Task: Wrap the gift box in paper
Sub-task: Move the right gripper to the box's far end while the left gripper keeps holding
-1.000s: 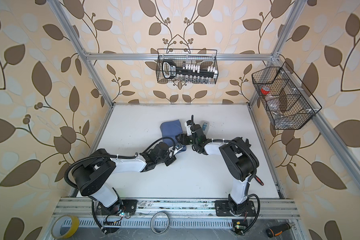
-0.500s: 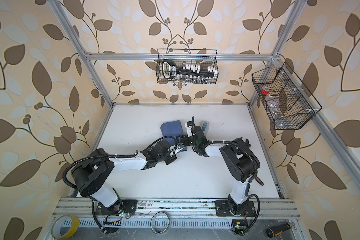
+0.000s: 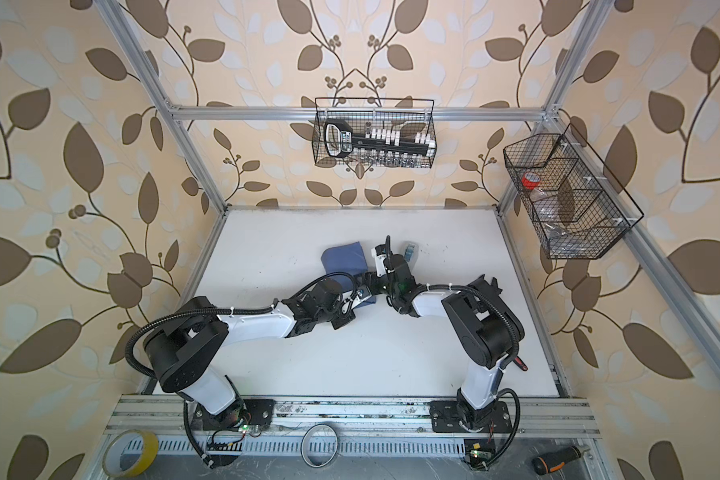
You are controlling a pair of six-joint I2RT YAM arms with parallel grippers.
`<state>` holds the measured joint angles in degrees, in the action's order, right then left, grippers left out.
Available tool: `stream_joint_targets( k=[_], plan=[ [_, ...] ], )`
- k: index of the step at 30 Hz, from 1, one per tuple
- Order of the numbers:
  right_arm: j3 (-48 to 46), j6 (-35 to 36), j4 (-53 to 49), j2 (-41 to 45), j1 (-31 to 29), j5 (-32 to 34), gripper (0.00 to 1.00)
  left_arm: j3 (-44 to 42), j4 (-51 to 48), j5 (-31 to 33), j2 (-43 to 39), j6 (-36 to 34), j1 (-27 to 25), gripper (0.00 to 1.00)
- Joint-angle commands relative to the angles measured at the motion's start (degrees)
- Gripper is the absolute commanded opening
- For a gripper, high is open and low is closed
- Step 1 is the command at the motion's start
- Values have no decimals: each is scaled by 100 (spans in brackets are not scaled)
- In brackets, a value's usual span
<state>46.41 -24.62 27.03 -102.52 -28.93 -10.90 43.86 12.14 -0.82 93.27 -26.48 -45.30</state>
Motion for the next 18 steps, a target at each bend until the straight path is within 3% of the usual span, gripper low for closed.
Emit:
stream_joint_targets(
  k=[1, 18],
  plan=[
    [-438, 158, -1024, -113, -42, 101, 75, 43, 563, -185, -331, 164, -106, 0],
    [-571, 190, -1018, 626, 67, -247, 76, -200, 682, -256, -388, 310, -137, 0]
  ],
)
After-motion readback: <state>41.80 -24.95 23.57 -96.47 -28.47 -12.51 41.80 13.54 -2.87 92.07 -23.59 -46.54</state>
